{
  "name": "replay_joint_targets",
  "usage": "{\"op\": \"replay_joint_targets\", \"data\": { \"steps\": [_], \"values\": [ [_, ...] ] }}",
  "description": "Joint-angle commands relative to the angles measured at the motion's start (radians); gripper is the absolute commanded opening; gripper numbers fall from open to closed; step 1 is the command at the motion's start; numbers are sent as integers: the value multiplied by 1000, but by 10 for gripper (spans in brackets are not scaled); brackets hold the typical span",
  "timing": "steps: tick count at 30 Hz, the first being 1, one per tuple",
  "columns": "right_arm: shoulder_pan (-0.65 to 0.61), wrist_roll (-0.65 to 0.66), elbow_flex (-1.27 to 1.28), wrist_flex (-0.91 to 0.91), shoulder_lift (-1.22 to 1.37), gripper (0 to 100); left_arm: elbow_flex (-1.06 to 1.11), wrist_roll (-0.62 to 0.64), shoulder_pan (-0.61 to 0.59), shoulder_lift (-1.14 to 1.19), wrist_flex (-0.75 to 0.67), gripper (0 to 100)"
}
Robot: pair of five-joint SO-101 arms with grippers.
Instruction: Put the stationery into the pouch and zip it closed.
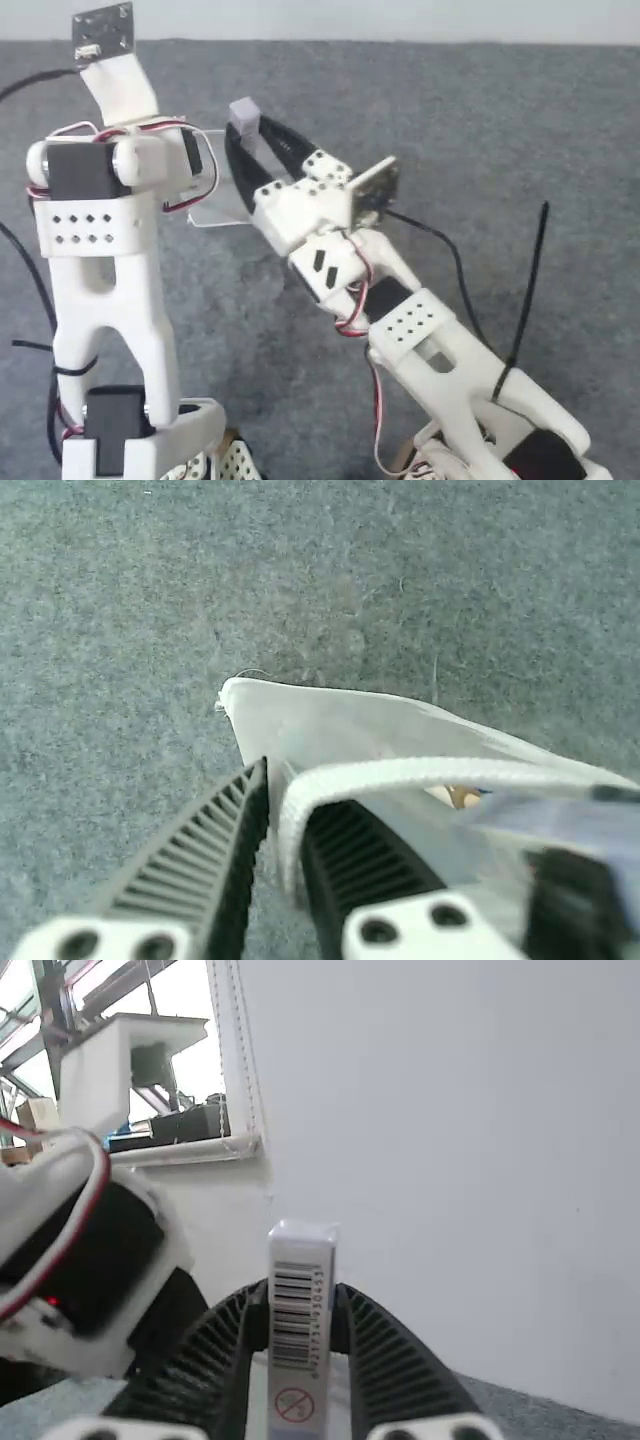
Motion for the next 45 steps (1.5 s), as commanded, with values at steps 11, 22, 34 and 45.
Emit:
{"op": "replay_joint_targets", "data": {
  "steps": [11,22,34,45],
  "values": [
    [-31,110,29,-15,-13,7,-10,9,-2,-60,0,10],
    [-33,121,61,-22,-21,157,-10,9,-2,-60,0,10],
    [-28,121,164,185,-414,134,-10,9,-2,-60,0,10],
    [-27,123,97,771,-722,130,-10,9,-2,-58,-2,10]
  ]
}}
